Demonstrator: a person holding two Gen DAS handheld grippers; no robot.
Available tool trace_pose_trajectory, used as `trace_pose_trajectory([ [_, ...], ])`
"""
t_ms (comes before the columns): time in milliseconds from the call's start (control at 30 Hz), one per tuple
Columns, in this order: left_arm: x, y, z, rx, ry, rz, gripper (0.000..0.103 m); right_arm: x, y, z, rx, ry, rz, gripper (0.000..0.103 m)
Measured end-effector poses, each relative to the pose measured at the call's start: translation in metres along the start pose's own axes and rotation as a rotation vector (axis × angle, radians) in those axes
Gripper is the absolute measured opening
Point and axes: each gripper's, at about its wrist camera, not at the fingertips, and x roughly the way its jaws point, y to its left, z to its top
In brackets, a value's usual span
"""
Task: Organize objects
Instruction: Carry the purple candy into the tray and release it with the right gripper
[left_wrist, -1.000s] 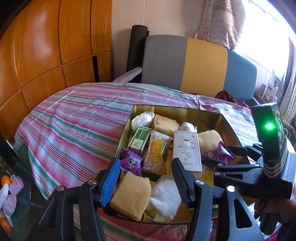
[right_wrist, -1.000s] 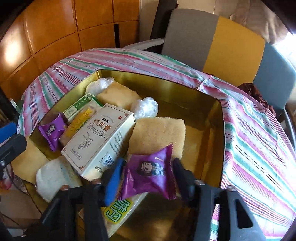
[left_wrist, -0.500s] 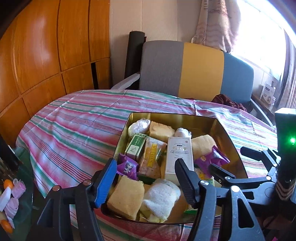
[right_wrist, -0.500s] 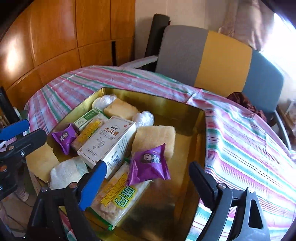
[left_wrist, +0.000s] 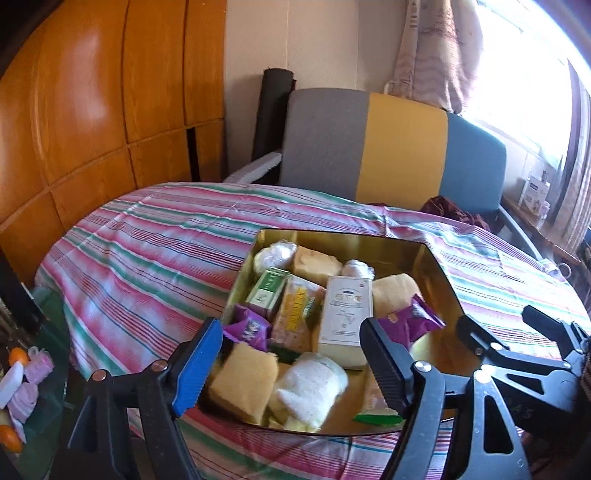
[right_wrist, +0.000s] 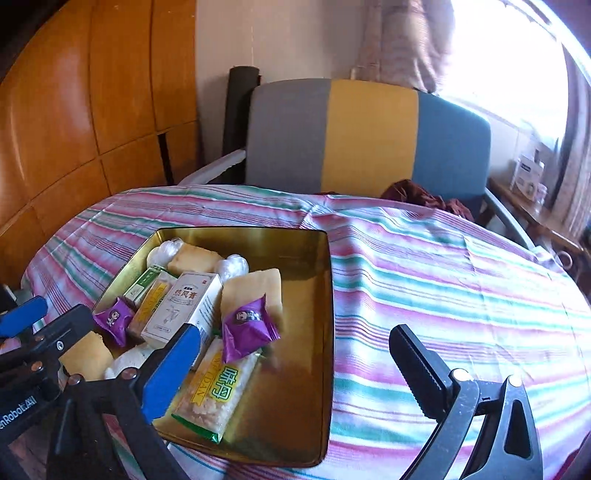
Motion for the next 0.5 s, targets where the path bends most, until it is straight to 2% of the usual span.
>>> trace_pose_trajectory([
  [167, 0.0, 0.009, -0.005, -0.011, -0.006, 0.033, 0.07, -0.006, 0.006, -0.002, -0.01, -0.008, -0.013, 0.103],
  [300, -0.001, 0.013, -0.008, -0.021, -0.003, 0.028, 0.07, -0.009, 0.013, -0.002, -0.03, -0.021, -0.016, 0.103],
  [433, -0.004, 0.013, -0.008, -0.018, -0.036, 0.031, 0.069, -0.009, 0.018, -0.004, -0.047, -0.024, -0.024, 0.103],
  [500, -0.002, 0.013, -0.008, -0.019, -0.021, 0.016, 0.069, -0.009, 0.019, -0.004, -0.056, -0.024, -0.031, 0.103],
])
